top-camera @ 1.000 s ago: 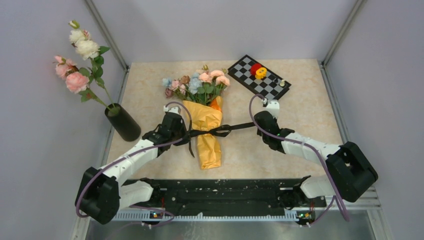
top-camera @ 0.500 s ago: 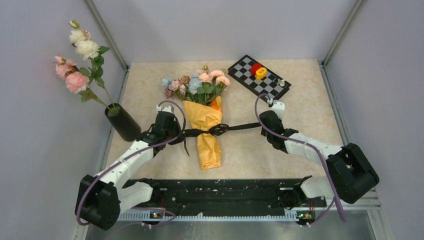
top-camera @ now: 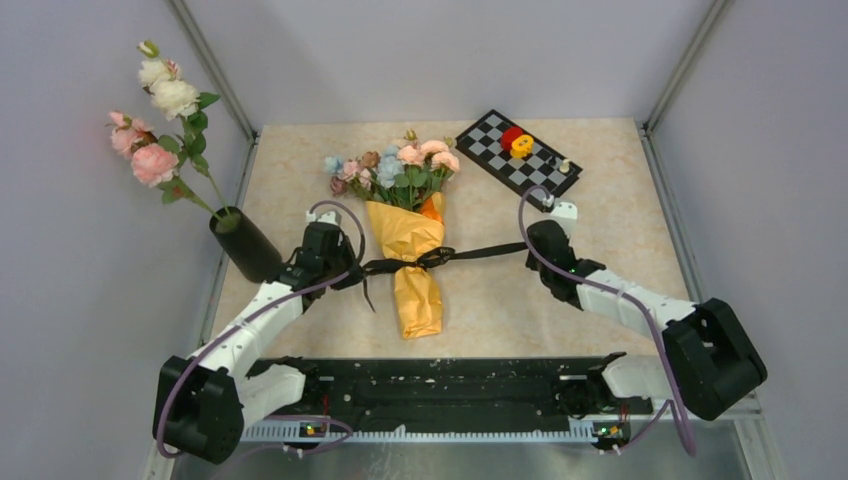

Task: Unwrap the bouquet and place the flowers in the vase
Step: Untie the ribbon from the wrapping paper.

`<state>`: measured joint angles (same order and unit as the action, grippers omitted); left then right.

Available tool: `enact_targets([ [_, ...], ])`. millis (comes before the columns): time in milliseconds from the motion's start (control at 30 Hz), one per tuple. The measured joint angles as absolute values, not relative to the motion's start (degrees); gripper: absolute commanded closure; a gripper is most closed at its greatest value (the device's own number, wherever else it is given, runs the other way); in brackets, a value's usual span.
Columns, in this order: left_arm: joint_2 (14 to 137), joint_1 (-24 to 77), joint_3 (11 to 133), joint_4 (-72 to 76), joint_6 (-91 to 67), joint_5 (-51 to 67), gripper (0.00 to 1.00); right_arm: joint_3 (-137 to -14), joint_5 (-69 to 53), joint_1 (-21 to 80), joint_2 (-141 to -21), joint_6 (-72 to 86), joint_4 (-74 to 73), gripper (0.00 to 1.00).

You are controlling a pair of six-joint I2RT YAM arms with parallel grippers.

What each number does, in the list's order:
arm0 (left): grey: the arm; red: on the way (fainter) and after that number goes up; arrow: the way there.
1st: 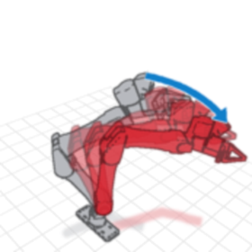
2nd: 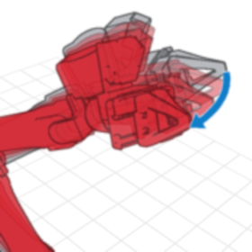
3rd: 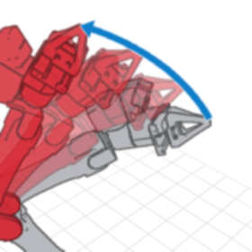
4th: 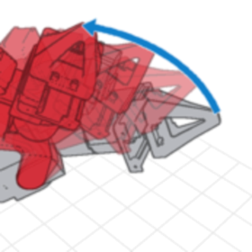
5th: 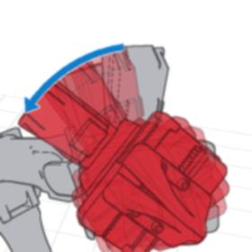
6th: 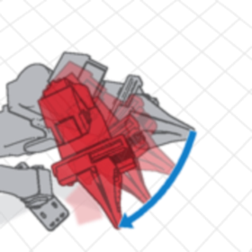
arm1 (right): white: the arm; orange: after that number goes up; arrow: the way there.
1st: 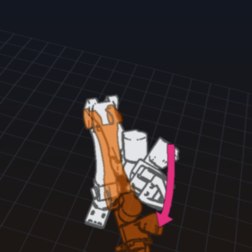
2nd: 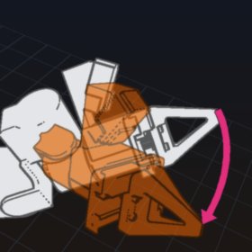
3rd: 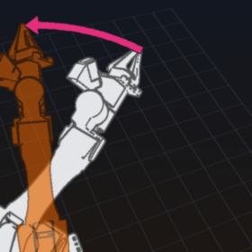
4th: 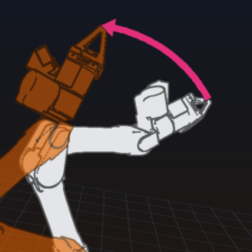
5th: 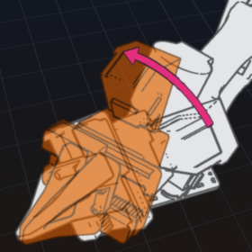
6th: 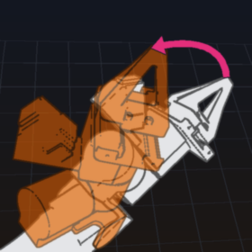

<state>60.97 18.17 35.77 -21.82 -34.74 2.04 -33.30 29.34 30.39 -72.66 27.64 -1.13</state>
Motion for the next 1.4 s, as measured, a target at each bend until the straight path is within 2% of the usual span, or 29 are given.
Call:
enact_targets([
  [567,59.7,14.5,35.8,-24.4,-32.8,4.3,1.00,-32.6,27.8,27.2,-66.5,25.6,-0.9,1.00],
  [1400,59.0,8.9,36.0,-26.4,-30.5,6.7,1.00,-32.6,26.5,23.7,-63.9,24.6,-4.3,1.00],
])
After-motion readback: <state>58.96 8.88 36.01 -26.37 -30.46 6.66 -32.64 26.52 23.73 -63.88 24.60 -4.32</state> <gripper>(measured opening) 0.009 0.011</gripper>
